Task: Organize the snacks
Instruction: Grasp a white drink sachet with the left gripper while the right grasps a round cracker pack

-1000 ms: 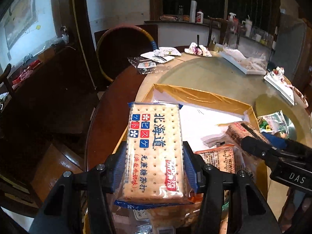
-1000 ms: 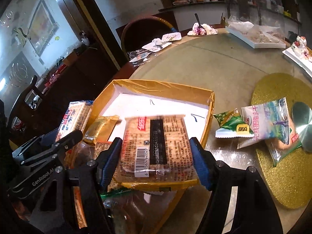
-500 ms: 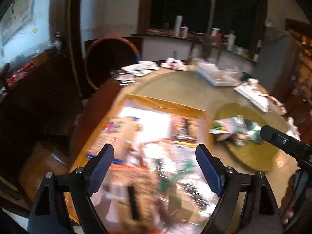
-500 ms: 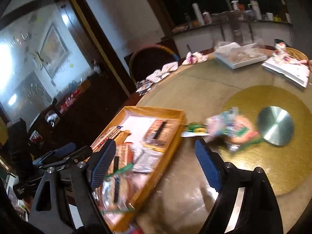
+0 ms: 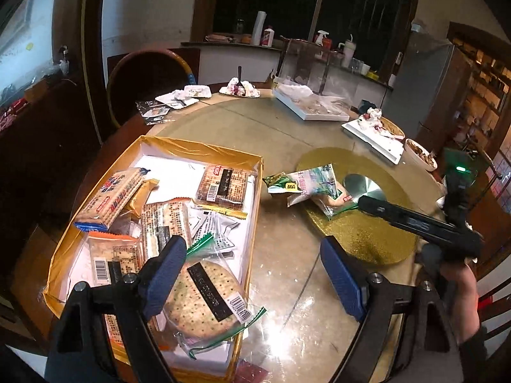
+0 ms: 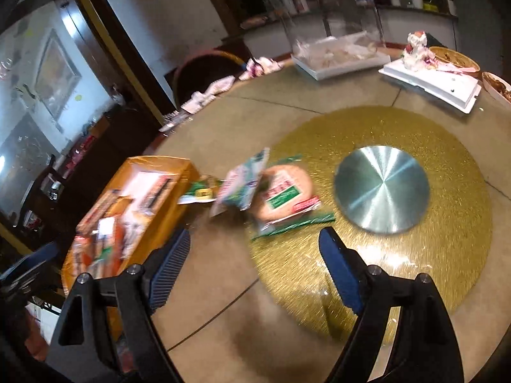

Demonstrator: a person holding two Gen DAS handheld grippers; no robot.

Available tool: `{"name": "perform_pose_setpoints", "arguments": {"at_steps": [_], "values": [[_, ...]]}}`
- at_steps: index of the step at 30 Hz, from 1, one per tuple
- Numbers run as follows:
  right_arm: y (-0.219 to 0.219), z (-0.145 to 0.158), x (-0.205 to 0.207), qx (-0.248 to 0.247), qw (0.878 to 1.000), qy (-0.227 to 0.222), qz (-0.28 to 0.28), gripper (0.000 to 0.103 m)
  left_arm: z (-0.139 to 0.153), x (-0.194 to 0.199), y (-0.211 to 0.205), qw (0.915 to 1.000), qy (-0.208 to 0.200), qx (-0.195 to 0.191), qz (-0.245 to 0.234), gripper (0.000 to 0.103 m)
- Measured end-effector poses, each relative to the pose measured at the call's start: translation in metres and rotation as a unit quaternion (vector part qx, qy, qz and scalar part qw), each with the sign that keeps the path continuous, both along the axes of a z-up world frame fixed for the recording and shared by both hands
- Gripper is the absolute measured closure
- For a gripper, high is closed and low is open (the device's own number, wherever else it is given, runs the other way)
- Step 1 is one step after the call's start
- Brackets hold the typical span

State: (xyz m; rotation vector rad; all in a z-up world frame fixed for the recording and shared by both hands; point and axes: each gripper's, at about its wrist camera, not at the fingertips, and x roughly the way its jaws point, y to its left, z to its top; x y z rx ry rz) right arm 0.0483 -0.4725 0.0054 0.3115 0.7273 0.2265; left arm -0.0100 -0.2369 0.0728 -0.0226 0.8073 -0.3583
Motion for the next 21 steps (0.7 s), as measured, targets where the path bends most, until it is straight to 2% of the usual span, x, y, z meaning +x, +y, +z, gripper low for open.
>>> {"name": "perform_pose_setpoints", "arguments": {"at_steps": [5, 8, 10, 12, 13, 16, 21], "values": [[0.01, -0.024, 0.04, -0.086, 0.995, 0.03, 0.033, 0.021, -0.004, 0.007, -0.003, 0.9999, 0.004, 0.01, 0.003, 0.017], [0.023, -0.026, 0.053, -0.132, 0.99, 0.025, 0.051, 0.021, -0.006, 0.014, -0.007, 0.9999, 0.006, 0.013, 0.004, 0.017], [0.029, -0.028, 0.062, -0.163, 0.985, 0.027, 0.042, 0.02, -0.006, 0.018, -0.011, 0.9998, 0.006, 0.017, 0.004, 0.017], [0.029, -0.033, 0.07, -0.155, 0.986, 0.036, 0.044, 0.02, -0.004, 0.02, -0.018, 0.9998, 0.004, 0.019, -0.001, 0.017], [0.029, -0.034, 0.07, -0.158, 0.986, 0.033, 0.042, 0.027, -0.004, 0.021, -0.021, 0.9998, 0.003, 0.02, -0.004, 0.017], [0.022, -0.035, 0.061, -0.152, 0.987, 0.036, 0.037, 0.033, -0.004, 0.031, -0.041, 0.9993, 0.006, 0.03, -0.02, 0.017], [0.001, -0.04, 0.009, -0.149, 0.987, 0.062, 0.014, 0.034, -0.017, 0.051, -0.098, 0.9939, 0.015, 0.075, -0.079, 0.017]]}}
